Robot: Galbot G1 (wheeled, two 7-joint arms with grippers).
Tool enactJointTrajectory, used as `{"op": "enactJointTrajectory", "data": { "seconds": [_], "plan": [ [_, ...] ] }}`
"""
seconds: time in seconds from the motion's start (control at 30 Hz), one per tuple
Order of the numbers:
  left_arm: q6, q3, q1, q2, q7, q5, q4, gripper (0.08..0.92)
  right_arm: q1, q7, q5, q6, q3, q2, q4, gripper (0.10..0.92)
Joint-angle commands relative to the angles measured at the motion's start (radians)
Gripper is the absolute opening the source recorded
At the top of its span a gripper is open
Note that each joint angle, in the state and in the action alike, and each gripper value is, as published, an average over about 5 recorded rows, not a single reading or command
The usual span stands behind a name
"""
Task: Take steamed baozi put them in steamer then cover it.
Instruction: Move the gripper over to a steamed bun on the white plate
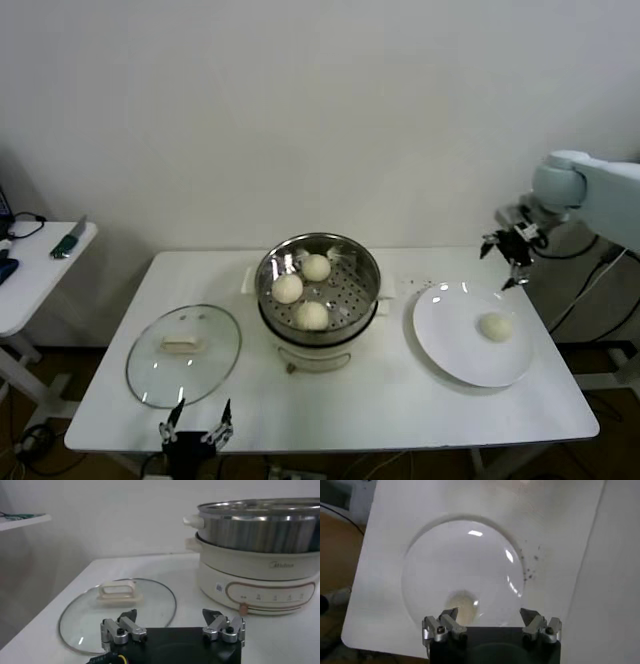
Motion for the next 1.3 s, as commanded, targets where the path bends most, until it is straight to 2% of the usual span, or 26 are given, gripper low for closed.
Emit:
{"op": "enactJointTrajectory", "data": {
  "seconds": [0.03,0.53,1.3],
  "plan": [
    [-0.003,-0.002,0.003,-0.005,0.002,-0.001,0.001,0.823,-0.308,0.020,-0.126,-0.063,0.218,-0.091,-0.132,0.823],
    [-0.003,-0.005,0.007,-0.015,-0.001,0.011,0.012,0.823,-0.550,0.064,-0.178,-0.030,0.470,-0.014,-0.261,0.823],
    [-0.004,-0.013,0.015,-0.020,-0.005,0.008,0.018,0.823,-0.590,0.067,-0.231,0.048,0.525,0.099,-0.429,0.823]
  ]
}}
